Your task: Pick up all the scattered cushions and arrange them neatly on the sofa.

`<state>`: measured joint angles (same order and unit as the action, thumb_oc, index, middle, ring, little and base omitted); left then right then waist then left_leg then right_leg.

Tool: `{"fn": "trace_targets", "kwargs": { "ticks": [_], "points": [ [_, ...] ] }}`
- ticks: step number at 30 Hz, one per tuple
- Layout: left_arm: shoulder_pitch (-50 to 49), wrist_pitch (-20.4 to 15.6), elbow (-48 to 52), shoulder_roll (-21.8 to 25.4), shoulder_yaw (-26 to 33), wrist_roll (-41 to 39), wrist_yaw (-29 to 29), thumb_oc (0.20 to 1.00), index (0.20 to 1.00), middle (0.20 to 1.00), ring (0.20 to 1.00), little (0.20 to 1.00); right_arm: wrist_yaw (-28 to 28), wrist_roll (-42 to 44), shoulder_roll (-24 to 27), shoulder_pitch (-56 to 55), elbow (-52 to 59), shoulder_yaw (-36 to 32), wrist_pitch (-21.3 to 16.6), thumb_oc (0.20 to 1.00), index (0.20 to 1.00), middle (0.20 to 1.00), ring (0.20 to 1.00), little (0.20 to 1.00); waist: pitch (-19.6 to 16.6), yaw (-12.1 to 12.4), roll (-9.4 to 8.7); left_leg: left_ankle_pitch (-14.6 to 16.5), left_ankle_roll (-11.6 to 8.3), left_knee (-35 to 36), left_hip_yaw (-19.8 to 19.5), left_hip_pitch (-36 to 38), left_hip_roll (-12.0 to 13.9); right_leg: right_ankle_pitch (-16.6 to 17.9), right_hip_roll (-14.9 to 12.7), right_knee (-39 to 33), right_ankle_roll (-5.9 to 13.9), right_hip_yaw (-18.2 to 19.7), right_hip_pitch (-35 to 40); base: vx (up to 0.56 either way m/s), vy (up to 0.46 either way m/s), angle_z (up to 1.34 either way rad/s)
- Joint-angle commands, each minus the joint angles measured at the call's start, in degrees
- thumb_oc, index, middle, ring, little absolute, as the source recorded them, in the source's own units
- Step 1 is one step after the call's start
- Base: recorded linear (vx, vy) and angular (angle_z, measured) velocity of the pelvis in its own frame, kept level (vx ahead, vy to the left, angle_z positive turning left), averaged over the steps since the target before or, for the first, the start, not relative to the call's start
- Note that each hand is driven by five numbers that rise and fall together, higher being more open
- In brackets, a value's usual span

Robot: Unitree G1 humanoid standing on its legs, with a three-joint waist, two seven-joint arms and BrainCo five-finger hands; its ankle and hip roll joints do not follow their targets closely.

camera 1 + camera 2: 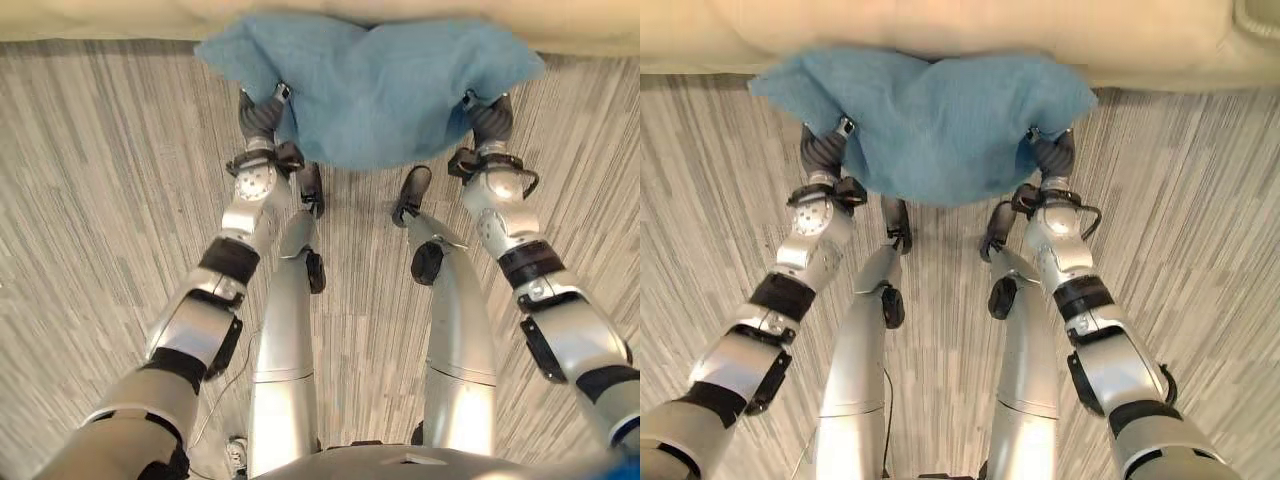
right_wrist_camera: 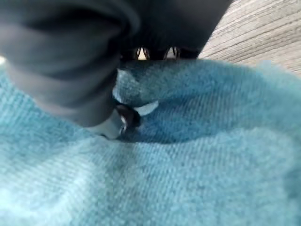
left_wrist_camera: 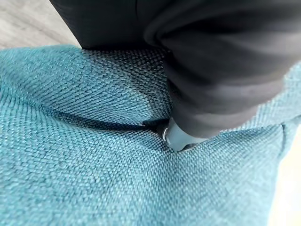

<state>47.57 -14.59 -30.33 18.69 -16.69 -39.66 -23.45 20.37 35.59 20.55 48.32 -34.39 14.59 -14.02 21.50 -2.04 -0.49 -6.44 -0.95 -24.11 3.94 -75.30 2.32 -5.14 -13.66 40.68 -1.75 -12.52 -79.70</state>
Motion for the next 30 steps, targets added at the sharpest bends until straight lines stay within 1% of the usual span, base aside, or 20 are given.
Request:
{"fn": "trace_targets", "kwargs": {
  "ticks": [1, 3, 4, 6, 10, 11, 13, 14, 15, 16, 17, 21, 22, 25, 27, 28, 29, 30],
  "points": [
    [-0.7, -5.9, 4.5, -4.0, -2.0, 4.6, 5.6, 0.200, 0.200, 0.200, 0.200, 0.200, -4.7, -3.9, -4.9, 0.1, 9.1, 3.3, -8.1, 0.200, 0.200, 0.200, 0.200, 0.200, -6.9, -1.4, 2.20, 7.0, -2.16, -1.3, -4.9, 4.9, -0.3, 2.1, 3.1, -4.7, 8.67, 4.0, 7.6, -0.07, -0.137, 0.07],
    [-7.7, -6.4, 9.2, -5.8, -1.4, 5.7, 6.6, 0.200, 0.200, 0.200, 0.200, 0.200, -5.7, -6.6, -5.3, -7.5, 13.5, 3.1, -8.2, 0.200, 0.200, 0.200, 0.200, 0.200, -8.0, -0.8, 2.10, 5.7, -3.59, 4.9, -6.5, 14.0, -0.2, 2.3, 2.9, -9.9, 8.50, 2.0, 16.5, -0.02, -0.182, 0.16],
    [-7.9, -6.4, 9.4, -5.9, -1.4, 5.8, 6.6, 0.200, 0.200, 0.200, 0.200, 0.200, -5.6, -6.7, -5.4, -7.8, 13.7, 3.1, -8.2, 0.200, 0.200, 0.200, 0.200, 0.200, -7.7, -0.8, 2.17, 5.5, -3.62, 5.2, -6.5, 14.6, -0.1, 2.3, 2.9, -10.2, 8.48, 1.8, 17.1, 0.03, -0.135, 0.33],
    [-13.7, -6.4, 11.5, -5.9, -1.8, 7.5, 7.6, 0.200, 0.200, 0.200, 0.200, 0.200, -6.5, -9.2, -5.4, -14.2, 15.9, 3.2, -7.6, 0.200, 0.200, 0.200, 0.200, 0.200, -9.1, -0.3, 1.90, 4.7, -4.33, 9.6, -7.4, 22.8, 0.0, 2.5, 2.6, -13.9, 8.45, 0.1, 24.7, 0.00, -0.100, 0.15],
    [-20.6, -5.9, 14.4, -5.1, -2.7, 9.9, 8.7, 0.200, 0.200, 0.200, 0.200, 0.200, -6.8, -12.8, -5.6, -22.1, 18.6, 3.4, -6.2, 0.200, 0.200, 0.200, 0.200, 0.200, -10.0, 0.1, 1.58, 4.0, -5.00, 14.0, -7.8, 34.2, 0.6, 2.9, 2.8, -19.2, 8.29, -2.6, 36.5, -0.01, -0.060, 0.06],
    [-23.6, -5.7, 15.3, -4.2, -2.5, 10.8, 9.5, 0.200, 0.200, 0.200, 0.200, 0.200, -7.3, -13.7, -5.3, -25.3, 19.6, 3.1, -5.8, 0.200, 0.200, 0.200, 0.200, 0.200, -9.7, 0.2, 1.31, 2.4, -4.98, 15.6, -7.6, 39.1, 1.0, 4.6, 2.5, -22.5, 7.71, -4.5, 42.7, 0.01, -0.029, 0.16],
    [-27.0, -5.5, 16.3, -3.0, -2.0, 11.7, 10.2, 0.200, 0.200, 0.200, 0.200, 0.200, -8.2, -14.6, -4.8, -28.4, 20.5, 2.8, -5.3, 0.200, 0.200, 0.200, 0.200, 0.200, -9.9, 0.4, 0.93, 2.7, -5.22, 17.1, -7.1, 45.1, 1.5, 4.5, 3.0, -25.2, 7.68, -5.5, 49.3, 0.10, -0.025, 0.33],
    [-30.3, -5.3, 17.0, -2.2, -1.3, 12.1, 10.8, 0.200, 0.200, 0.200, 0.200, 0.200, -9.2, -15.6, -4.4, -31.2, 21.5, 3.0, -4.8, 0.200, 0.200, 0.200, 0.200, 0.200, -10.5, 0.5, 0.47, 3.0, -5.33, 18.4, -6.6, 50.2, 1.8, 4.5, 3.5, -27.8, 7.62, -6.2, 55.4, 0.31, -0.008, 0.34],
    [-35.0, -4.9, 18.2, -1.4, -0.3, 12.9, 11.6, 0.200, 0.200, 0.200, 0.200, 0.200, -10.6, -17.0, -4.3, -34.8, 22.4, 2.8, -4.0, 0.200, 0.200, 0.200, 0.200, 0.200, -12.4, 1.0, -0.31, 3.6, -5.40, 20.3, -5.5, 57.4, 2.3, 4.5, 4.4, -31.5, 7.83, -6.8, 63.6, 0.31, 0.015, 0.28],
    [-36.2, -4.8, 18.3, -1.3, 0.1, 13.1, 11.7, 0.200, 0.200, 0.200, 0.200, 0.200, -11.0, -16.9, -4.3, -35.7, 22.8, 2.6, -3.9, 0.200, 0.200, 0.200, 0.200, 0.200, -13.1, 1.0, -0.41, 3.8, -5.42, 21.0, -5.1, 59.4, 2.5, 4.5, 4.6, -32.4, 7.92, -6.9, 65.7, 0.21, 0.027, 0.11],
    [-36.2, -4.7, 18.3, -1.3, 0.1, 13.1, 11.6, 0.200, 0.200, 0.200, 0.200, 0.200, -11.0, -16.9, -4.3, -35.7, 22.8, 2.6, -3.9, 0.200, 0.200, 0.200, 0.200, 0.200, -13.2, 0.9, -0.40, 3.6, -5.37, 21.2, -5.2, 59.3, 2.5, 4.7, 4.6, -32.6, 7.95, -7.0, 65.7, 0.07, 0.041, 0.05],
    [-39.9, -4.1, 19.1, -1.1, 1.3, 14.2, 11.6, 0.200, 0.200, 0.200, 0.200, 0.200, -11.8, -17.7, -4.6, -38.1, 23.8, 2.3, -3.1, 0.200, 0.200, 0.200, 0.200, 0.200, -15.7, 1.5, -0.94, 4.8, -4.81, 23.1, -3.6, 66.2, 2.1, 4.8, 5.3, -35.7, 8.48, -6.6, 72.4, 0.11, 0.078, -0.07],
    [-41.5, -4.0, 19.8, -1.0, 2.1, 14.6, 11.7, 0.200, 0.200, 0.200, 0.200, 0.200, -11.9, -18.4, -4.5, -38.7, 24.0, 2.0, -2.6, 0.200, 0.200, 0.200, 0.200, 0.200, -16.6, 1.9, -1.05, 5.3, -4.45, 23.8, -3.2, 68.5, 1.8, 4.7, 5.5, -36.6, 8.75, -6.3, 74.6, 0.12, 0.131, -0.10],
    [-44.1, -3.3, 20.6, -1.3, 3.1, 13.9, 11.6, 0.200, 0.200, 0.200, 0.200, 0.200, -12.3, -19.2, -4.5, -39.8, 24.4, 2.0, -1.5, 0.200, 0.200, 0.200, 0.200, 0.200, -17.4, 2.9, -1.28, 6.7, -3.48, 24.6, -2.7, 72.4, 1.2, 4.6, 5.3, -37.3, 9.29, -5.4, 77.9, 0.11, 0.150, -0.14],
    [-45.4, -3.1, 21.1, -1.4, 3.2, 13.7, 11.4, 0.200, 0.200, 0.200, 0.200, 0.200, -12.3, -19.5, -4.7, -40.1, 24.6, 1.8, -1.1, 0.200, 0.200, 0.200, 0.200, 0.200, -17.4, 3.5, -1.19, 7.5, -2.48, 24.6, -3.1, 73.8, 0.7, 4.5, 4.9, -35.9, 9.61, -4.6, 78.1, 0.03, 0.168, -0.30],
    [-46.3, -2.7, 21.2, -1.3, 3.3, 13.9, 11.4, 0.200, 0.200, 0.200, 0.200, 0.200, -12.3, -19.8, -4.9, -40.4, 24.4, 1.6, -0.8, 0.200, 0.200, 0.200, 0.200, 0.200, -17.2, 4.2, -1.24, 8.1, -1.53, 24.5, -3.7, 74.6, 0.1, 4.3, 4.4, -33.7, 10.00, -3.8, 77.7, 0.01, 0.192, -0.20],
    [-46.8, -2.5, 21.3, -1.2, 3.3, 14.1, 11.4, 0.200, 0.200, 0.200, 0.200, 0.200, -12.4, -20.0, -5.0, -40.4, 24.4, 1.5, -0.7, 0.200, 0.200, 0.200, 0.200, 0.200, -17.1, 4.5, -1.20, 8.5, -1.04, 24.8, -3.7, 75.1, -0.2, 4.1, 3.9, -31.9, 10.28, -3.3, 77.2, -0.01, 0.234, -0.15],
    [-47.3, -2.3, 21.4, -0.9, 3.4, 14.6, 11.6, 0.200, 0.200, 0.200, 0.200, 0.200, -12.5, -20.6, -5.2, -40.0, 24.1, 1.4, -0.5, 0.200, 0.200, 0.200, 0.200, 0.200, -16.5, 4.7, -0.78, 8.8, -0.01, 24.7, -3.9, 75.5, -0.7, 4.9, 3.1, -27.3, 11.08, -2.2, 75.8, -0.01, 0.145, -0.15]
  ]
}}
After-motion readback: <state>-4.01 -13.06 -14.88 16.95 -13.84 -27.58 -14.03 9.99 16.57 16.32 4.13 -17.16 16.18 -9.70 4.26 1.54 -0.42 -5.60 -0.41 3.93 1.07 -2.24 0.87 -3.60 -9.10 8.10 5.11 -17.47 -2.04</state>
